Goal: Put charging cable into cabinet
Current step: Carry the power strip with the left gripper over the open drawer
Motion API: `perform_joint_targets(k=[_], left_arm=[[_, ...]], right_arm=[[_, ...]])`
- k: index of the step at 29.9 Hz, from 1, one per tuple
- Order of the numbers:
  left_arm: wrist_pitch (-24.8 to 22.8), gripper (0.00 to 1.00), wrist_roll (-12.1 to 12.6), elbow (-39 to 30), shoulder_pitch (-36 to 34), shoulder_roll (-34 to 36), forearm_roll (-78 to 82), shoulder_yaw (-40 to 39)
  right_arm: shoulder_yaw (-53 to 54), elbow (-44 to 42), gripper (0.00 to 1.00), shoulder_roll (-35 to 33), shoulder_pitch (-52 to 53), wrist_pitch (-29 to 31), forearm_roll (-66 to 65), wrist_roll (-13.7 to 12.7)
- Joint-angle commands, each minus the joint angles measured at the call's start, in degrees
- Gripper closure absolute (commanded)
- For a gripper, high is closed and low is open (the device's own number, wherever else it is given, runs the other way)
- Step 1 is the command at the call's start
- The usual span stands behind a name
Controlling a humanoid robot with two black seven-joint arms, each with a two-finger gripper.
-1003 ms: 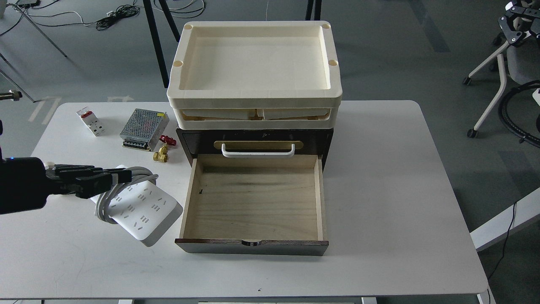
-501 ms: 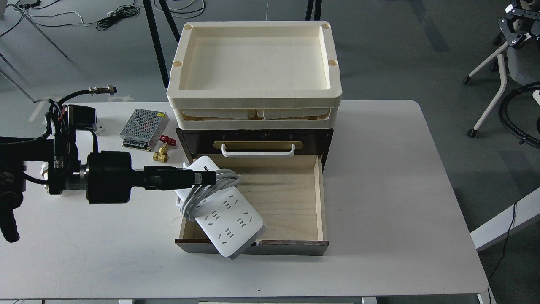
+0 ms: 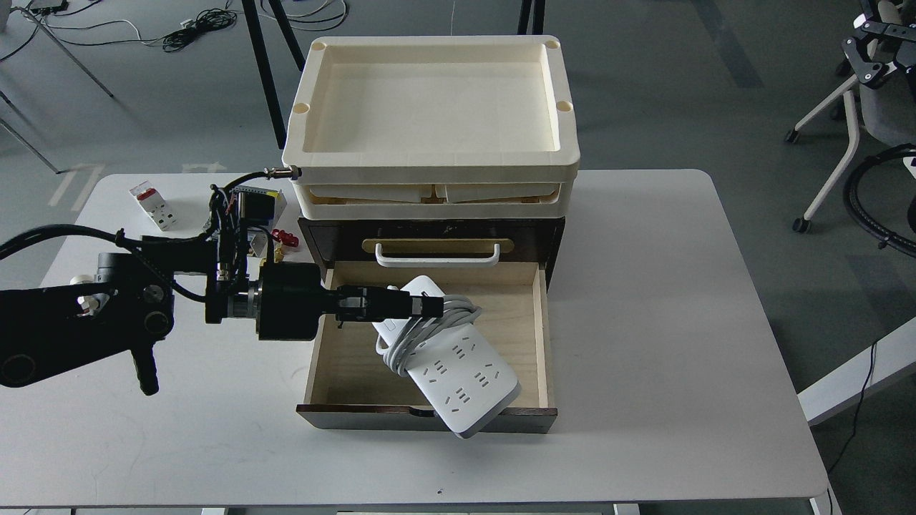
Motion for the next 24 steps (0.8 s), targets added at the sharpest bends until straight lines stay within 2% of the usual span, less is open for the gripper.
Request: perform_joint_targets(k=[1,18,24], left_arm=[[0.0,1.0,0.01,2.91,0.65,-1.49,-0.13,0.0],[0.17,1.0,0.01,15.3,3.37,-7.64,-0.04,0.09],[0.7,1.0,0.01,17.68,4.08,-9.23,-0.04,-0.35]], right_arm=[[0.06,-0.71,0.01,-0.12,0.09,0.0,0.0,0.0],[0.06,-0.71,0.01,0.06,-0.35,0.0,0.0,0.0],[0.06,-0.71,0.01,0.15,-0.35,0.0,0.0,0.0]])
